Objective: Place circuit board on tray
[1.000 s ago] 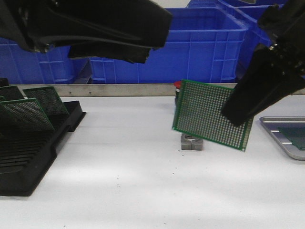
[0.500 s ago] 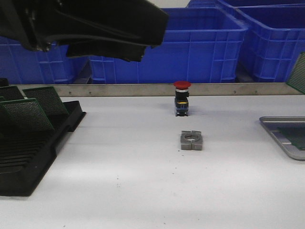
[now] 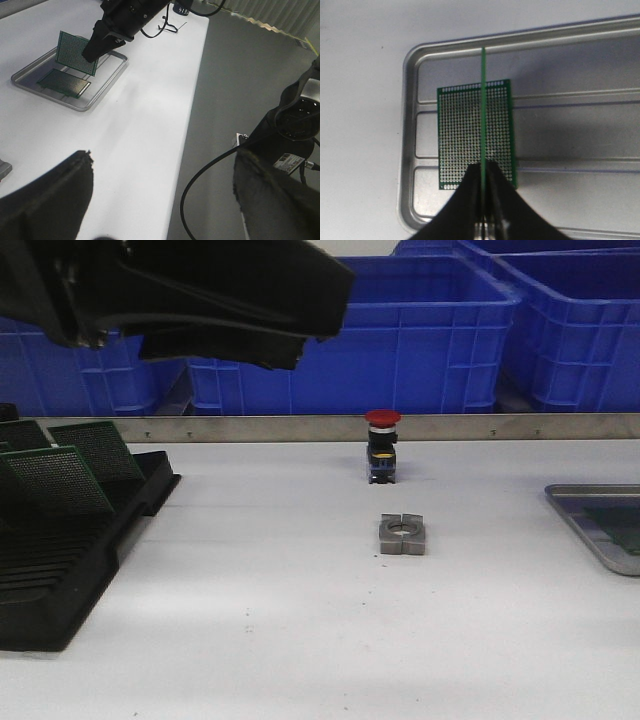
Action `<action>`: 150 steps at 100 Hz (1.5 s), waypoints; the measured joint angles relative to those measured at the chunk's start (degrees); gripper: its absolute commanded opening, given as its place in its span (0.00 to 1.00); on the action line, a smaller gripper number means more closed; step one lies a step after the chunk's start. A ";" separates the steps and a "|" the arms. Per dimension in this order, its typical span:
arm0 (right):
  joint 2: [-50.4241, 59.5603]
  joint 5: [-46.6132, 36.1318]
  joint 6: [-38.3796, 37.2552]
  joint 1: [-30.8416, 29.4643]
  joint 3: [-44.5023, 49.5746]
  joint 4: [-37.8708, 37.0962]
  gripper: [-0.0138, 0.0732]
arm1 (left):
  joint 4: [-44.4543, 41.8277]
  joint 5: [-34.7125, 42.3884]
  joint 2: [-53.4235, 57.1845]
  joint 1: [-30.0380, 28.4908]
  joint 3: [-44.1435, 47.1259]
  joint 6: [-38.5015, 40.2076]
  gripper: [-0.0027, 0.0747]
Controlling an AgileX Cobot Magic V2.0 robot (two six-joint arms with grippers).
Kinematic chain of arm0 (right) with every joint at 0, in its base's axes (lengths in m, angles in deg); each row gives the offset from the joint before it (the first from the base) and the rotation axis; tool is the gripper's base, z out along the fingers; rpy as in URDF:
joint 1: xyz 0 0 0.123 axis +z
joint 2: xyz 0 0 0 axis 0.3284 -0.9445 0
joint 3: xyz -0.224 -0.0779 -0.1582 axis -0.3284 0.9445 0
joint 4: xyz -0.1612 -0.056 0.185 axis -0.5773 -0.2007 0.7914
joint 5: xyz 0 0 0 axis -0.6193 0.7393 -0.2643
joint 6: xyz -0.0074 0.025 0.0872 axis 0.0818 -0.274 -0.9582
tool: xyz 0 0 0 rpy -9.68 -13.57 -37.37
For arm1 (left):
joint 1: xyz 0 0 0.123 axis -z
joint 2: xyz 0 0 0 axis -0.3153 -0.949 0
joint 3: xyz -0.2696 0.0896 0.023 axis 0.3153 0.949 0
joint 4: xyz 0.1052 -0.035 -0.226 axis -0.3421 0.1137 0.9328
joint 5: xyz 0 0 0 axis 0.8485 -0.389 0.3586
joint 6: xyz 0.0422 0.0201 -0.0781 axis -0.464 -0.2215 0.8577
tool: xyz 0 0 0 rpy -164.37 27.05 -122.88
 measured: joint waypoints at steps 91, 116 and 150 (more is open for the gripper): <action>15.31 3.80 2.02 0.17 0.00 -2.93 0.09 | 1.85 10.20 6.27 -12.07 0.00 0.00 0.01; 22.49 2.91 2.78 5.50 0.35 -3.16 0.09 | -2.22 22.36 13.26 -18.89 0.00 0.00 0.01; 37.23 -8.52 2.86 15.73 9.45 -2.66 0.09 | -2.67 44.18 26.44 -20.24 4.88 0.00 0.01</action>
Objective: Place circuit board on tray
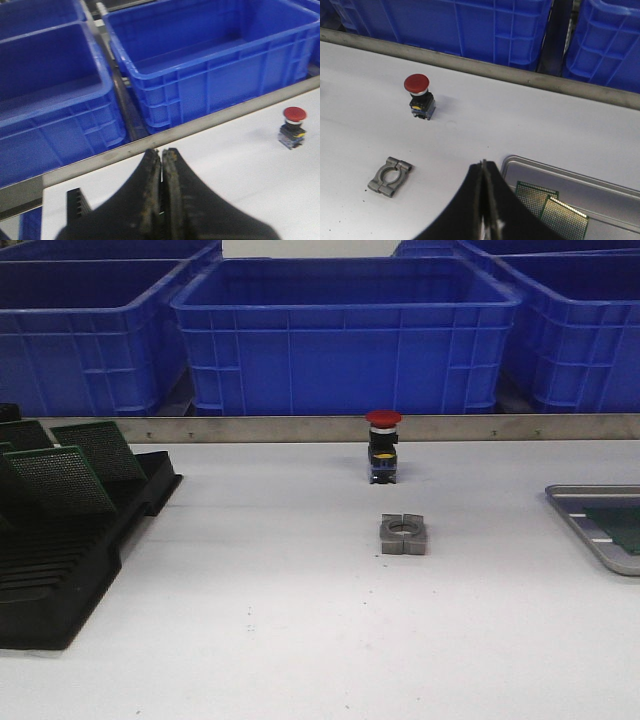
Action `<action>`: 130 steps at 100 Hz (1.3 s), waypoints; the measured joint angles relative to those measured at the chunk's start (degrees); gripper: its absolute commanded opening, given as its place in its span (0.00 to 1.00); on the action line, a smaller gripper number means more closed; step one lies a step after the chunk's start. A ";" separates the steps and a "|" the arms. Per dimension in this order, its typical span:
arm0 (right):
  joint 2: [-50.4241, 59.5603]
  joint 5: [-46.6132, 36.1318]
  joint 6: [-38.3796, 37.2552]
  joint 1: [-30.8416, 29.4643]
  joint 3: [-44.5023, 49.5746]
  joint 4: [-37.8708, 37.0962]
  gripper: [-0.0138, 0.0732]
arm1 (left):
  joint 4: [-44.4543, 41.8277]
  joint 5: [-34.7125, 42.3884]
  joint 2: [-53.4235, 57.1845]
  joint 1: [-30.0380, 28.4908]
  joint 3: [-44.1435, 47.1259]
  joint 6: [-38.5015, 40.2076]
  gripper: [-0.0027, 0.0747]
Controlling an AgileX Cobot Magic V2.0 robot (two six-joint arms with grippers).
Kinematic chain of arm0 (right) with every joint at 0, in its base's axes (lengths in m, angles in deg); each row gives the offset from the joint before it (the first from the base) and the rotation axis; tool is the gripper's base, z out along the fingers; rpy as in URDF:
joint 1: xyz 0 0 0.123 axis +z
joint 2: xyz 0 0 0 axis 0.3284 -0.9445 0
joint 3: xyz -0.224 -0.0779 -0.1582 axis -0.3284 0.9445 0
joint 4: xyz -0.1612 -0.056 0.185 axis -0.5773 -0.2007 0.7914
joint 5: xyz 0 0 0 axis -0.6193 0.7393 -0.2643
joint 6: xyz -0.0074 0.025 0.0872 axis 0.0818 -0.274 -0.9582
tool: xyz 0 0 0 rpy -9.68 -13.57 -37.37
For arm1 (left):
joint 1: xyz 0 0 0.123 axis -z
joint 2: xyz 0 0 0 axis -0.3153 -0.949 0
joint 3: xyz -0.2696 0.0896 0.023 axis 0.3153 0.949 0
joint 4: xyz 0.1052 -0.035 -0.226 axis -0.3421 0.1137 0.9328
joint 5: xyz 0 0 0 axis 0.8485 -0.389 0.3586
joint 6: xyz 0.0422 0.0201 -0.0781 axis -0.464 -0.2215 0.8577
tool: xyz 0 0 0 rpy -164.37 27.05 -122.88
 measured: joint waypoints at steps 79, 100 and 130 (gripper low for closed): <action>44.69 -8.05 0.13 5.71 24.53 0.65 0.09 | 2.95 5.41 36.21 0.00 22.77 0.00 0.01; 47.02 -6.20 0.13 5.71 25.40 0.65 0.09 | 3.18 6.15 38.45 0.00 24.05 0.00 0.01; 47.14 -6.11 0.13 5.71 25.40 0.65 0.09 | 3.28 6.24 38.45 0.00 24.05 0.00 0.01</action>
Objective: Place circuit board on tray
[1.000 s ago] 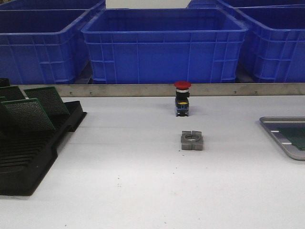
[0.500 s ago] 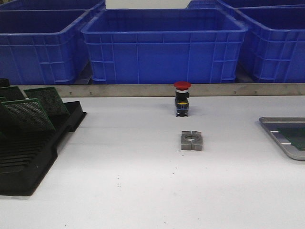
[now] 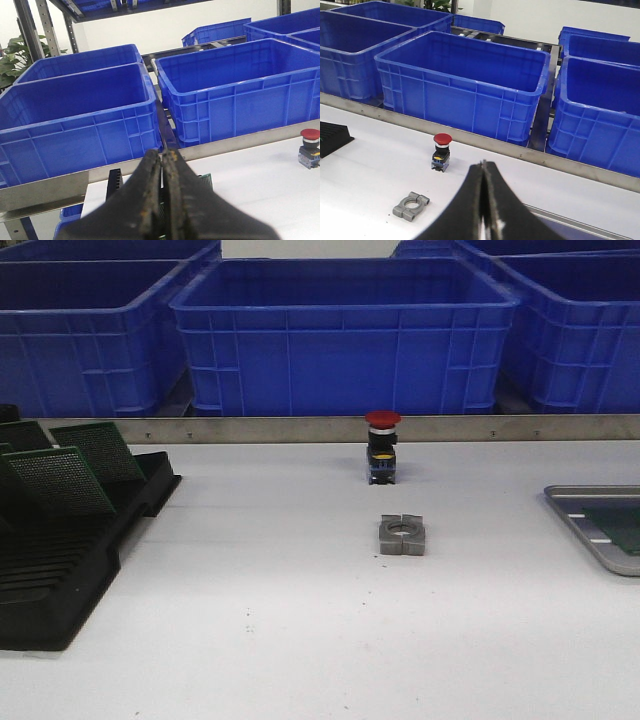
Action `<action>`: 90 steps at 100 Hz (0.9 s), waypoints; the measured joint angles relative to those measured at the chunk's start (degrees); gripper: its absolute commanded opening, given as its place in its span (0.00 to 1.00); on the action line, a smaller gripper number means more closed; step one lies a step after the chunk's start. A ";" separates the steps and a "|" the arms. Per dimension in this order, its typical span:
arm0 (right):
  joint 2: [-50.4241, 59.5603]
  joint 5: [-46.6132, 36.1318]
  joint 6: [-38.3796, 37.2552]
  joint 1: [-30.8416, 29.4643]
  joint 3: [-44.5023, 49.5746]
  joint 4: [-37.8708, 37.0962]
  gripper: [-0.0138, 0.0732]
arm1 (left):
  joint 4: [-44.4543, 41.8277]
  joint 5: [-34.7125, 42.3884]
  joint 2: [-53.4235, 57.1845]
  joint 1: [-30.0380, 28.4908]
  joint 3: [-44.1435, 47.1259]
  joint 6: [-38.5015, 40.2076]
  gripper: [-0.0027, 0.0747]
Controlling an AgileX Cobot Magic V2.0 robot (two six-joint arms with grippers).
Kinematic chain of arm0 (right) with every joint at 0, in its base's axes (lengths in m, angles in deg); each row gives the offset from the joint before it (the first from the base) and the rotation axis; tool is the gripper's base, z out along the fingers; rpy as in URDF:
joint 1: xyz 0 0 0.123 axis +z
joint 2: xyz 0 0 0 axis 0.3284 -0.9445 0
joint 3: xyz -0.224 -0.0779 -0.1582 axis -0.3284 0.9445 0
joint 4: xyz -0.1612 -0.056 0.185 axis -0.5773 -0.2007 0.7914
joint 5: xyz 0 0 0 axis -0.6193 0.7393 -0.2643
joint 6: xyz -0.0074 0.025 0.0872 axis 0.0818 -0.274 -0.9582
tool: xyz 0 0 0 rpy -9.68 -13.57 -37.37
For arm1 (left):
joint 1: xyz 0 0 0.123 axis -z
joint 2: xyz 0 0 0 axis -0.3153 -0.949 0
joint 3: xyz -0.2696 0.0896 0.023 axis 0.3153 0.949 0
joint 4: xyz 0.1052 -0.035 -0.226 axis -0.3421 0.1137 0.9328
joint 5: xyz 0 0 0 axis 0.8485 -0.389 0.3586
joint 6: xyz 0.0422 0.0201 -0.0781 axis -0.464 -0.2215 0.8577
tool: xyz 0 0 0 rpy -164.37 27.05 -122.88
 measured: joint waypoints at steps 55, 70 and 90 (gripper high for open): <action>0.10 0.13 0.09 0.00 0.00 0.00 0.09 | -1.12 1.38 0.39 0.00 0.13 0.00 0.01; 0.10 0.13 0.09 0.00 0.00 0.00 0.09 | -12.70 6.27 1.77 -0.14 0.27 9.49 0.01; 0.10 0.13 0.09 0.00 0.00 0.00 0.09 | -58.97 -0.93 6.33 -6.49 2.70 57.66 0.01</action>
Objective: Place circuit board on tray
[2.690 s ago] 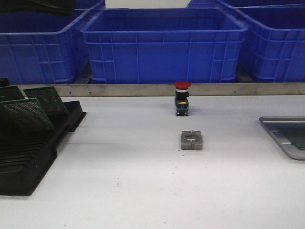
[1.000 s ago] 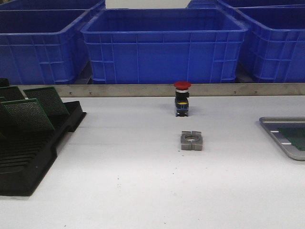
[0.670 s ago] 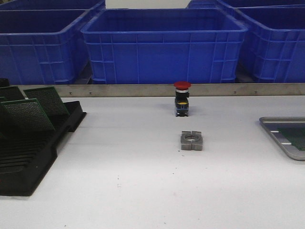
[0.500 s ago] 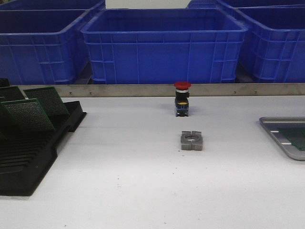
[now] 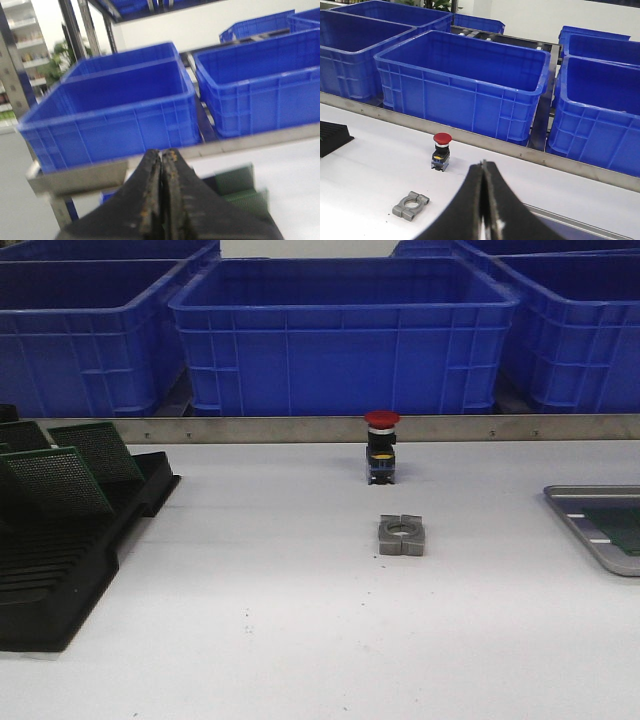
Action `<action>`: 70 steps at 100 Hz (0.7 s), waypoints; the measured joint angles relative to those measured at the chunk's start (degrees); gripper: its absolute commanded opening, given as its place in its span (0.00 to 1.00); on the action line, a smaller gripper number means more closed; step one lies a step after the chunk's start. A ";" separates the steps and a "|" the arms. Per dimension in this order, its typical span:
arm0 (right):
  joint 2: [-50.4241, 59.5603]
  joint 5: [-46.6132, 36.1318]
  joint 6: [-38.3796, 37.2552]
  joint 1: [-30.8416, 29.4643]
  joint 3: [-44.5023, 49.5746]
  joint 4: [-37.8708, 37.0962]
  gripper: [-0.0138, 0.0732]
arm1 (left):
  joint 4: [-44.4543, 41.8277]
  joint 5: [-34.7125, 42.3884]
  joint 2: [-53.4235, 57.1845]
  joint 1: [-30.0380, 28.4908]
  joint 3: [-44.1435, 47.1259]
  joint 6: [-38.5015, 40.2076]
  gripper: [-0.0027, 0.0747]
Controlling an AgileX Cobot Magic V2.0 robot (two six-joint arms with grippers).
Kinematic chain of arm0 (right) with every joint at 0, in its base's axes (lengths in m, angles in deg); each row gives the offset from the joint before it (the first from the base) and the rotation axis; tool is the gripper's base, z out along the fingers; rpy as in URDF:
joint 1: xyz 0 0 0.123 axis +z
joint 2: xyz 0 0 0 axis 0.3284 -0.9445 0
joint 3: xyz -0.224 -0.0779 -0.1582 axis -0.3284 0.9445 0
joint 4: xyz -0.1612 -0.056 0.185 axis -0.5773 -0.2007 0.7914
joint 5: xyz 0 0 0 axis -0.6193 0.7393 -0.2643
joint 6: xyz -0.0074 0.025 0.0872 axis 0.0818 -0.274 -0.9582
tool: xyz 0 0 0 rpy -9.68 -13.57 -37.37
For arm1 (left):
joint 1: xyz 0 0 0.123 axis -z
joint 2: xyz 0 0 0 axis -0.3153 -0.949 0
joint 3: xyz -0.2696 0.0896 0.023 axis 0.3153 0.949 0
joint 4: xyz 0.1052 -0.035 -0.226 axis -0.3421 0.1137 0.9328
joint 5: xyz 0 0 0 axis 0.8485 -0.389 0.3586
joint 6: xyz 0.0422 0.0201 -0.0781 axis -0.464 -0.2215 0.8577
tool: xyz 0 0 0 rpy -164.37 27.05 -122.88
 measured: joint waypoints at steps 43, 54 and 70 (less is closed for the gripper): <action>0.00 0.11 0.00 0.00 0.05 0.00 0.09 | -27.29 -1.04 8.21 -1.86 11.35 33.56 0.01; 0.00 0.11 0.00 0.00 0.05 0.00 0.09 | -30.22 -0.50 8.21 0.70 11.35 35.27 0.01; 0.00 0.11 0.00 0.00 0.05 0.00 0.09 | -31.89 -0.87 8.21 1.40 11.35 35.62 0.01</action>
